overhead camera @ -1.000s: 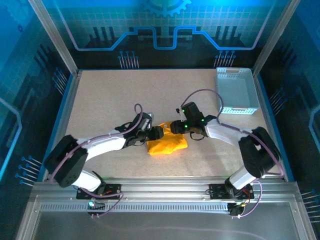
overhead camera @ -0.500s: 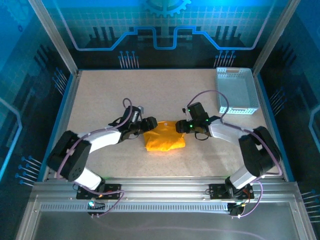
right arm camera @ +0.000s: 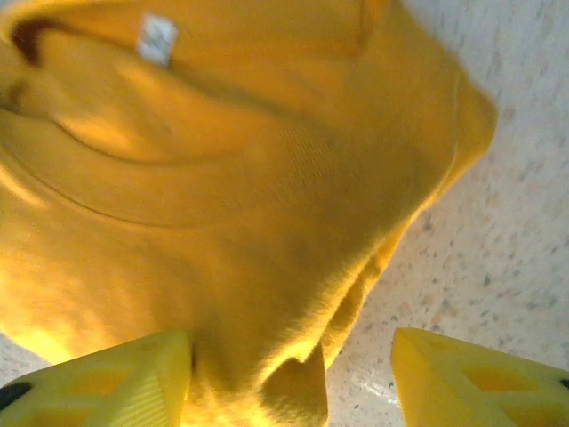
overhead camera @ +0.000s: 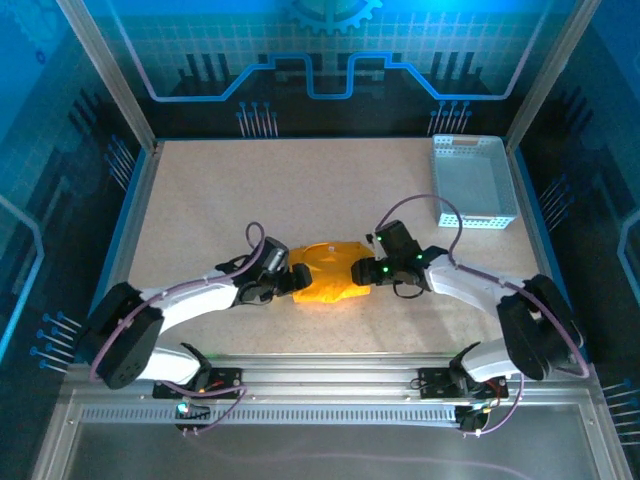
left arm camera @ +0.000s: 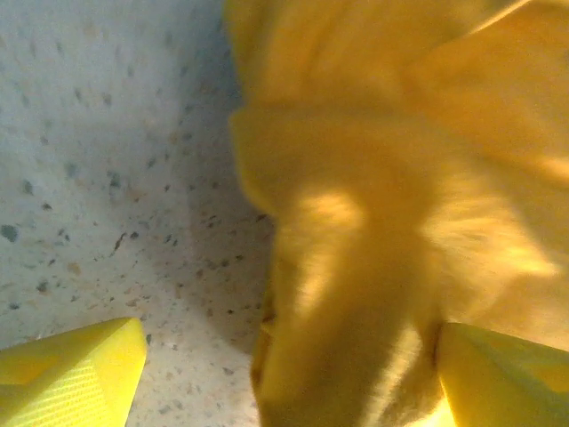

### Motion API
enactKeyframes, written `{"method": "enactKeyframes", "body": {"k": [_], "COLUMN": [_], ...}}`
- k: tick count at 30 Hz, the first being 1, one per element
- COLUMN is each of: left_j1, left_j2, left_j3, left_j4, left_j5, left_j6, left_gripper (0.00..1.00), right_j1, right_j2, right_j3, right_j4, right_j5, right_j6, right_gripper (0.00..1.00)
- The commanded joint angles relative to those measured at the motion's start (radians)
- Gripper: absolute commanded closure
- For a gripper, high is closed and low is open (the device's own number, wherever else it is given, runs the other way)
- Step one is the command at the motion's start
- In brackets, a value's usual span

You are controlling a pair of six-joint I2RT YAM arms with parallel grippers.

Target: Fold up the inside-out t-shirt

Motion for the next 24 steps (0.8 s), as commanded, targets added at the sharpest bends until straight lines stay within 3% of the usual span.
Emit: {"method": "enactKeyframes", "body": {"k": [1, 6, 10, 17, 24], "left_j1": [0.002, 0.018, 0.033, 0.033, 0.036], "left_j2": [0.062, 0.15, 0.179, 0.168, 0.126], "left_j3": [-0.02, -0.029, -0.049, -0.03, -0.015], "left_j4": [0.185, 0.268, 0.33, 0.405, 0.372], "left_j5": [0.078, 0.11, 0.14, 0.184, 0.16], "left_j6": [-0.073, -0.093, -0.104, -0.1, -0.08], "left_gripper": [0.18, 0.38, 0.47, 0.51, 0.62], "right_j1": [0.006, -0.005, -0.004, 0.05, 0.105], "right_j2": [0.063, 0.149, 0.148, 0.16, 0.192], "right_j3": [-0.008, -0.018, -0.032, 0.025, 0.085], "right_j4": [0.025, 0.065, 0.093, 0.1, 0.099], "right_j5": [0.008, 0.015, 0.002, -0.019, -0.008], "right_j6": [0.044, 0.055, 0.066, 0.069, 0.087], "right_gripper": [0.44, 0.59, 0.67, 0.68, 0.71]}}
